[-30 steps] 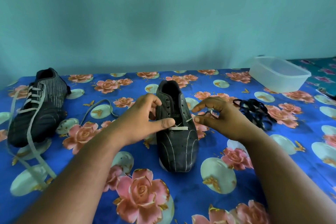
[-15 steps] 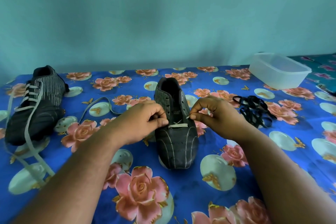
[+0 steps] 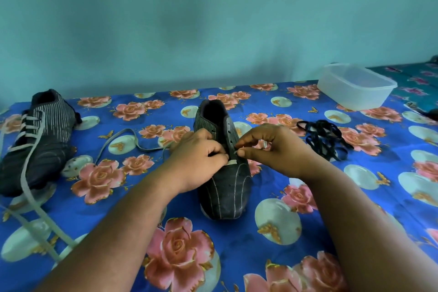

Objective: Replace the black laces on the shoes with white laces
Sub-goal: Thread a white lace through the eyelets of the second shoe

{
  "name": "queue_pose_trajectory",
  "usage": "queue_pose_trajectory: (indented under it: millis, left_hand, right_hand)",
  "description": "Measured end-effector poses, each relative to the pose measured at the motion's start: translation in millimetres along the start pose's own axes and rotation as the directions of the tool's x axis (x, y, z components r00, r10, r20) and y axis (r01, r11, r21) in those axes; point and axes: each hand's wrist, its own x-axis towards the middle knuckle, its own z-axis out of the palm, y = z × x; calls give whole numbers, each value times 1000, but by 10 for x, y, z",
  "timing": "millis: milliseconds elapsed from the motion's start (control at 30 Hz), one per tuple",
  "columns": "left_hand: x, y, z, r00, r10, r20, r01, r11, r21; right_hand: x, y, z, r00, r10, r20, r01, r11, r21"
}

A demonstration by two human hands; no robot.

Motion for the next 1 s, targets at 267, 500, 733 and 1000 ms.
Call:
queue_pose_trajectory:
  millis: [267, 500, 733, 1000]
  left_hand:
    - [-7, 8, 16, 998, -56, -35, 48, 982, -185]
    - [-24, -22, -38, 997, -2, -73, -12, 981, -192]
    - [26, 0, 77, 996, 26, -89, -31, 998, -57]
    - [16, -80, -21, 998, 19, 52, -17, 999, -40]
  right_hand:
    - [9, 11, -2, 997, 65, 44, -66, 997, 36]
    - [25, 43, 26, 1000, -28, -14, 27, 997, -70]
    - [62, 51, 136, 999, -48, 6, 48, 983, -180]
    - [46, 0, 143, 994, 108, 18, -104, 981, -164]
